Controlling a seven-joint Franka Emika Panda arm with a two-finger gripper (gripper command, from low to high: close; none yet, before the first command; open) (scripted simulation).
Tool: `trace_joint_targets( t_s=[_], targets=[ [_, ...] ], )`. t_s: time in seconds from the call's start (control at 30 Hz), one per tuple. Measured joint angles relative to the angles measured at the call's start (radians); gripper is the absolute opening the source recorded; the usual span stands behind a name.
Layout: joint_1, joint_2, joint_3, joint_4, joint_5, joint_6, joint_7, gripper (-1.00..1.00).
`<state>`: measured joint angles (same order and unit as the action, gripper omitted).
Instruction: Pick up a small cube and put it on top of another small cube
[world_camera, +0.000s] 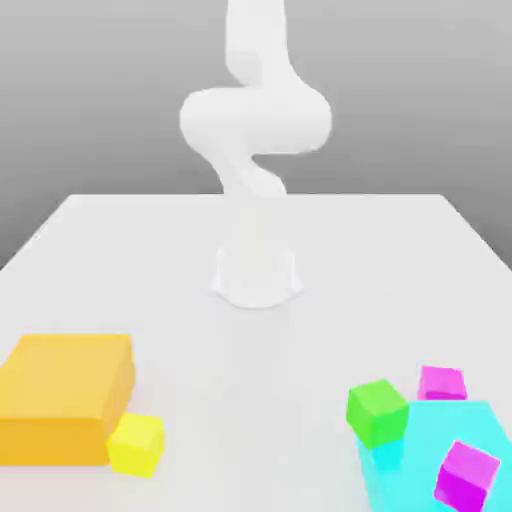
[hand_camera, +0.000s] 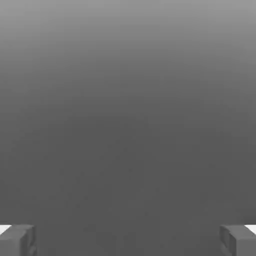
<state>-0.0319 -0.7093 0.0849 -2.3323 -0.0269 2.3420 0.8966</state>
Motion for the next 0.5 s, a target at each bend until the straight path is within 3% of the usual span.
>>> trace_joint_targets(
  t_s=[0.3,0.5],
  targets=[
    [-0.082,0.331,0.285,-0.117,-0.131,0.153,0.376,0.0],
    [-0.083,0.554,0.419,-0.193,-0.236,0.249,0.635,0.0]
  ],
)
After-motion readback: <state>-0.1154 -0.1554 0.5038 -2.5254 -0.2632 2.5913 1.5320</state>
